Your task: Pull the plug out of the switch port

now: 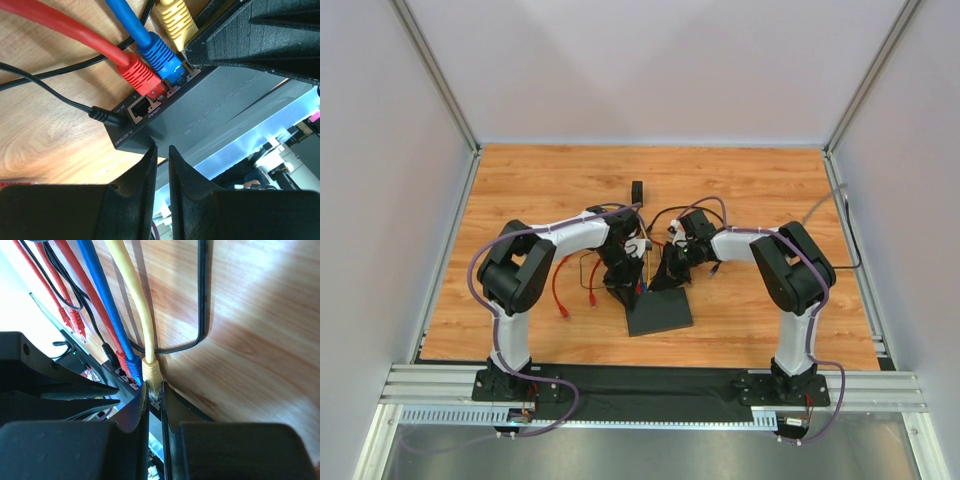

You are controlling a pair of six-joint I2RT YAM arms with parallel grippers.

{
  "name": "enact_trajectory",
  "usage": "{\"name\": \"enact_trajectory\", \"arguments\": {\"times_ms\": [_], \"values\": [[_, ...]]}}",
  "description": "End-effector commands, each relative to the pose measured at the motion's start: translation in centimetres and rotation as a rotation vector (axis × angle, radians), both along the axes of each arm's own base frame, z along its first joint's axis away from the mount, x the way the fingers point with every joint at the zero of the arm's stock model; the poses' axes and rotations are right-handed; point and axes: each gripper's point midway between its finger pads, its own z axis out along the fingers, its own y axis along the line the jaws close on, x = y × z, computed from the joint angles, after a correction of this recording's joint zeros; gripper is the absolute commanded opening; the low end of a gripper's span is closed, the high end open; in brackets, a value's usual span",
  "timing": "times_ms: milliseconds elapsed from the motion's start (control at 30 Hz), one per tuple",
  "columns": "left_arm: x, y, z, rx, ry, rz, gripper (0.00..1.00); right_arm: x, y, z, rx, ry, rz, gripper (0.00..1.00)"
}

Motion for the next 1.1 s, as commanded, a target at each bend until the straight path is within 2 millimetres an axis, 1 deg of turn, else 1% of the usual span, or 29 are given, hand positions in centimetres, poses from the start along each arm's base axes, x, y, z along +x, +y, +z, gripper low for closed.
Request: {"name": "enact_trajectory", "arguments": {"times_ms": [0, 133, 233, 300, 333, 400, 500, 533, 567, 633, 667, 767, 833, 933, 1000, 1067], "values": [[0.9, 0.6, -1.8, 0.059, -0.038, -0.028, 0.24, -1.1, 0.8, 1.2, 0.048, 0.037, 0.066, 0.01], [1.4, 1.3, -2.5, 0.081, -0.022, -0.025, 0.24, -1.1, 0.8, 2.1, 0.061, 0.003, 0.076, 0.04], [1.7, 1.9, -2.8, 0.093, -0.022, -0.020, 0.24, -1.6, 0.9, 2.4, 0.080, 0.013, 0.103, 0.05], [1.8, 2.4, -2.9, 0.111, -0.032, -0.037, 0.24, -1.8, 0.6, 2.2, 0.071, 0.007, 0.127, 0.09], [1.8, 2.4, -2.8, 0.107, -0.035, -0.041, 0.24, -1.7, 0.6, 2.3, 0.071, -0.003, 0.139, 0.11], [1.6, 2.5, -2.9, 0.102, -0.036, -0.040, 0.24, -1.9, 0.2, 1.7, 0.052, -0.016, 0.176, 0.16], [1.4, 2.8, -3.0, 0.119, -0.036, -0.046, 0.25, -1.4, 0.3, 1.5, 0.060, -0.044, 0.224, 0.22], [1.4, 2.8, -3.0, 0.119, -0.032, -0.046, 0.25, -1.2, 0.4, 1.4, 0.074, -0.040, 0.232, 0.22], [1.3, 2.9, -3.0, 0.120, -0.031, -0.046, 0.25, -0.7, 0.6, 1.5, 0.086, -0.050, 0.233, 0.25], [1.4, 3.0, -2.9, 0.119, -0.039, -0.052, 0.25, -0.5, 0.8, 1.1, 0.117, -0.032, 0.245, 0.27], [1.5, 3.0, -2.8, 0.121, -0.044, -0.053, 0.25, 0.0, 0.9, 1.3, 0.127, -0.034, 0.243, 0.29], [1.6, 3.2, -2.6, 0.128, -0.053, -0.065, 0.25, 0.3, 0.8, 0.6, 0.123, -0.032, 0.246, 0.31], [1.6, 3.2, -2.5, 0.123, -0.056, -0.070, 0.25, 0.4, 0.7, 0.4, 0.127, -0.028, 0.248, 0.32], [1.5, 3.2, -2.5, 0.123, -0.056, -0.073, 0.25, 0.5, -0.1, -0.3, 0.102, -0.020, 0.243, 0.32], [1.5, 3.3, -2.4, 0.120, -0.056, -0.071, 0.25, 0.0, -0.2, -0.6, 0.108, -0.003, 0.242, 0.30], [1.4, 2.9, -1.9, 0.100, -0.053, -0.067, 0.25, -0.3, -0.1, -0.5, 0.135, -0.001, 0.252, 0.28]]}}
